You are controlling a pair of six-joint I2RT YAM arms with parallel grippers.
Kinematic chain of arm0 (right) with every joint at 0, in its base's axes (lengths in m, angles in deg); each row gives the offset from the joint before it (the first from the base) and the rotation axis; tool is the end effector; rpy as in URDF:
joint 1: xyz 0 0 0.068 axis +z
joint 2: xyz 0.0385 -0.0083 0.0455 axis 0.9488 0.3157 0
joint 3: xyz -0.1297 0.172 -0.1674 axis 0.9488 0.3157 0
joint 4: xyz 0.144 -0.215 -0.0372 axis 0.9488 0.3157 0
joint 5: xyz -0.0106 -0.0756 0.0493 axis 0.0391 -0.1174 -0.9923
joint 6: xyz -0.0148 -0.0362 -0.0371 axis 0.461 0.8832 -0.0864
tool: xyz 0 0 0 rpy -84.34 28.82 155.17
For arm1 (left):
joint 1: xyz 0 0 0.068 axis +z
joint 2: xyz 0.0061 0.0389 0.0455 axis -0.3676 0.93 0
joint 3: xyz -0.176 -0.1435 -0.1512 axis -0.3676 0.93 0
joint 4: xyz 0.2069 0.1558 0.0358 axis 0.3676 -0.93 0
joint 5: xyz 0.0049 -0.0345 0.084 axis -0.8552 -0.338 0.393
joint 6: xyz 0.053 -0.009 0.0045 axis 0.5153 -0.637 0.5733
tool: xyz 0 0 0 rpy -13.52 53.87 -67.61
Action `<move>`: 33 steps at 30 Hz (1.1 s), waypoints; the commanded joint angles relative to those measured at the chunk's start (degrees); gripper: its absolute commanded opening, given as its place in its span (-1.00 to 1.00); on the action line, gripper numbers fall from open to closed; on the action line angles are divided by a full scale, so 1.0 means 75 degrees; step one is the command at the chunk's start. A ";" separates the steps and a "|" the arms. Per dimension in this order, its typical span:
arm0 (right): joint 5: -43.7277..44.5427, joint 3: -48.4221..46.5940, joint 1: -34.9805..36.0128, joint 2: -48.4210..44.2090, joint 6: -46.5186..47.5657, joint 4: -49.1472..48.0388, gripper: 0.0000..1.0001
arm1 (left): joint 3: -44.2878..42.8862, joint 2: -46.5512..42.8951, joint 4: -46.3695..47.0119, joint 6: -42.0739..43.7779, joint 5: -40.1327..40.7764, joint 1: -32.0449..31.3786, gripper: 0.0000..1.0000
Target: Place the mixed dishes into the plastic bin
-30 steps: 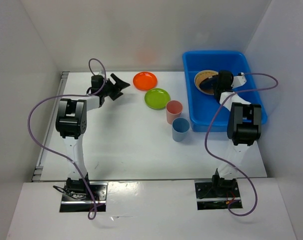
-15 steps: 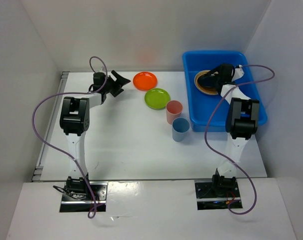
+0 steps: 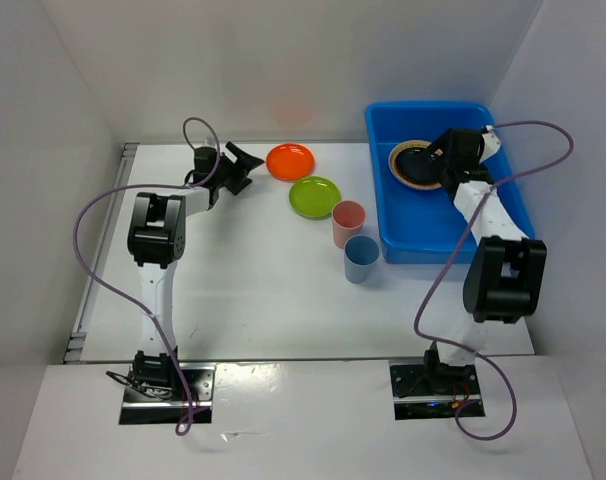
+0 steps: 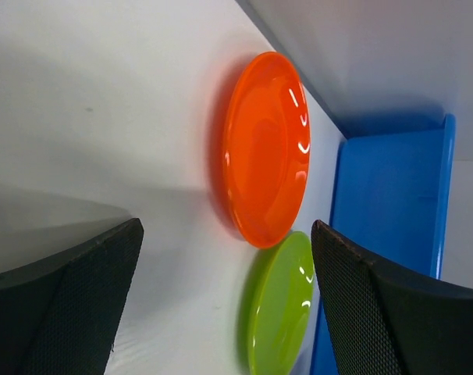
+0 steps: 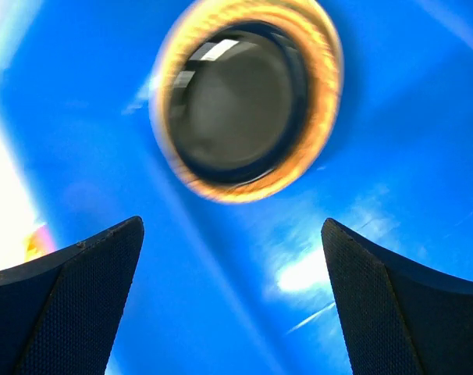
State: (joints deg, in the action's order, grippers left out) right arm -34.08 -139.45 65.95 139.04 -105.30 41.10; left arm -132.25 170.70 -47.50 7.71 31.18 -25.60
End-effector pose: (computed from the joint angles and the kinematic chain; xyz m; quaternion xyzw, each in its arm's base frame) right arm 0.4022 -0.0470 0.2781 0.3783 0.7923 0.0497 0.4761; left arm 0.5263 -0.0493 0.1353 -0.3079 0.7474 -0.4358 0.3958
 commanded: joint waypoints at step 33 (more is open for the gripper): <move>-0.1459 0.1335 0.0402 -0.3742 0.0542 -0.1074 0.98 | -0.2523 0.1655 -0.2623 -0.1274 0.3463 -0.1537 -0.39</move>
State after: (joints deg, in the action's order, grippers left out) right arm -41.38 -129.68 68.50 114.70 -102.26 36.09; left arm -149.78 180.01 -61.54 -2.82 56.01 -36.75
